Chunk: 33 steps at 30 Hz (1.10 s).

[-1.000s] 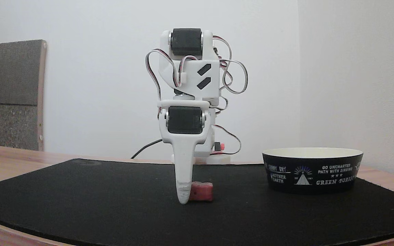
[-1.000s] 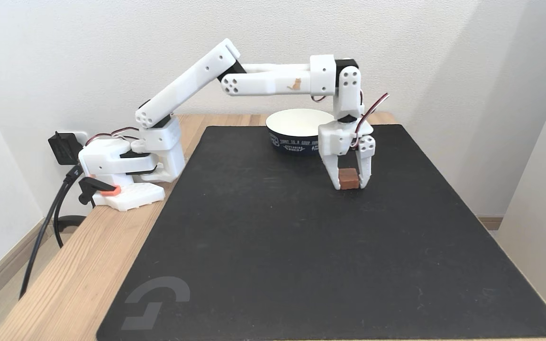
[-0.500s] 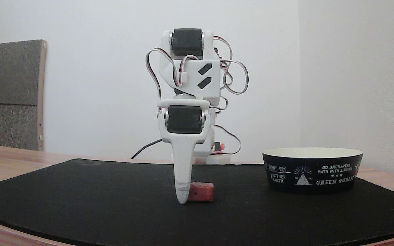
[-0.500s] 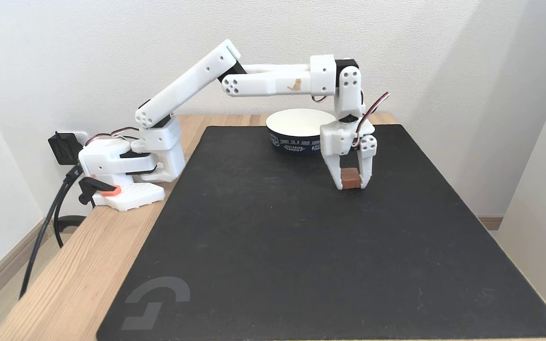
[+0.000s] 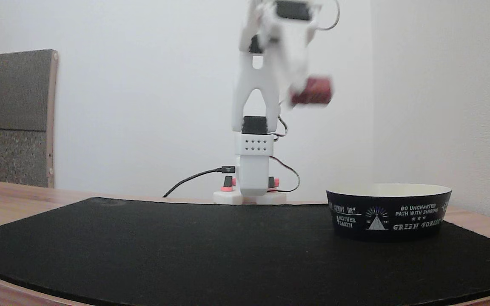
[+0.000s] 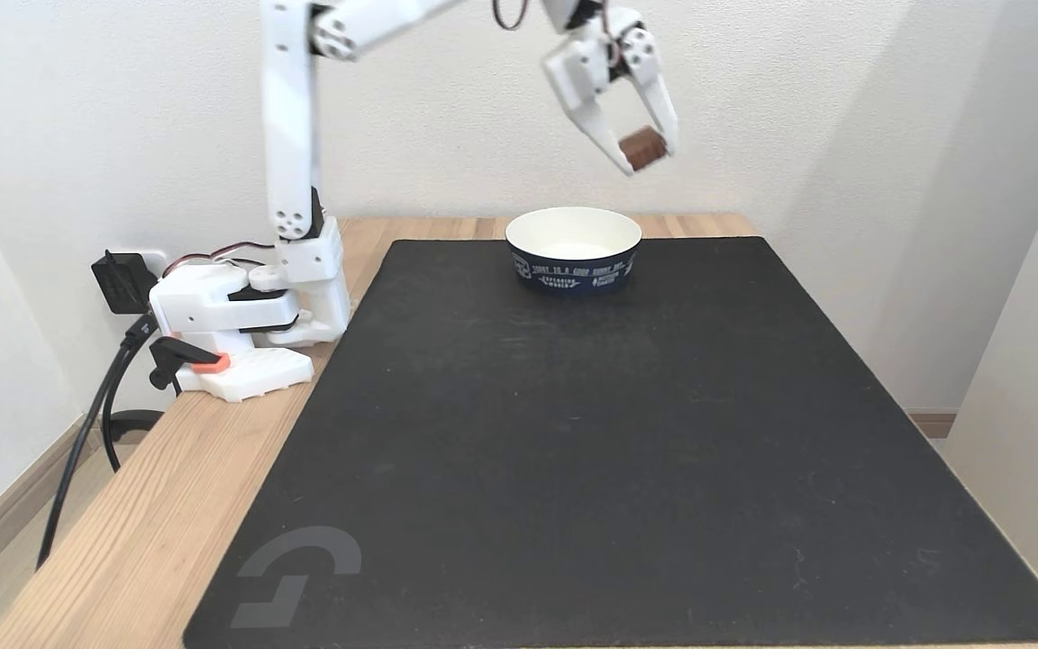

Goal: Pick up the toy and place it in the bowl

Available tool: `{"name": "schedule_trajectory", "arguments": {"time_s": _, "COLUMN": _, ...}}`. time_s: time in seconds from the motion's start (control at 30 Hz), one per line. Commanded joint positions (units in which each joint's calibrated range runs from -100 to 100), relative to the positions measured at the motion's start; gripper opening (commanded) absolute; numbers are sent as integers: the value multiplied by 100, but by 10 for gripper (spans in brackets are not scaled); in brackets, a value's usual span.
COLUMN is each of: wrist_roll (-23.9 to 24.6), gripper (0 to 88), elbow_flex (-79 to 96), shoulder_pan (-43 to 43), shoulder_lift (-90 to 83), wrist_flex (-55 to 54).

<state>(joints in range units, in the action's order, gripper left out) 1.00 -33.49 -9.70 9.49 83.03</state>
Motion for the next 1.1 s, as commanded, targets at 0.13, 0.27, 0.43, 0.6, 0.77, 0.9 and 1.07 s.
{"name": "schedule_trajectory", "arguments": {"time_s": 0.13, "wrist_roll": 56, "gripper": 67, "elbow_flex": 3606, "shoulder_pan": -1084, "shoulder_lift": -1804, "wrist_flex": -1732}}
{"name": "schedule_trajectory", "arguments": {"time_s": 0.27, "wrist_roll": 56, "gripper": 67, "elbow_flex": 4805, "shoulder_pan": -1059, "shoulder_lift": -1804, "wrist_flex": -2588}}
{"name": "schedule_trajectory", "arguments": {"time_s": 0.43, "wrist_roll": 30, "gripper": 160, "elbow_flex": 5670, "shoulder_pan": -1126, "shoulder_lift": -1804, "wrist_flex": -3197}}
{"name": "schedule_trajectory", "arguments": {"time_s": 0.6, "wrist_roll": 9, "gripper": 243, "elbow_flex": 5913, "shoulder_pan": -1142, "shoulder_lift": -1820, "wrist_flex": -3485}}
{"name": "schedule_trajectory", "arguments": {"time_s": 0.77, "wrist_roll": 9, "gripper": 243, "elbow_flex": 5724, "shoulder_pan": -1101, "shoulder_lift": -2054, "wrist_flex": -3536}}
{"name": "schedule_trajectory", "arguments": {"time_s": 0.9, "wrist_roll": 20, "gripper": 241, "elbow_flex": 5733, "shoulder_pan": -624, "shoulder_lift": -3204, "wrist_flex": -3536}}
{"name": "schedule_trajectory", "arguments": {"time_s": 1.07, "wrist_roll": 56, "gripper": 204, "elbow_flex": 6571, "shoulder_pan": 681, "shoulder_lift": -4547, "wrist_flex": -3544}}
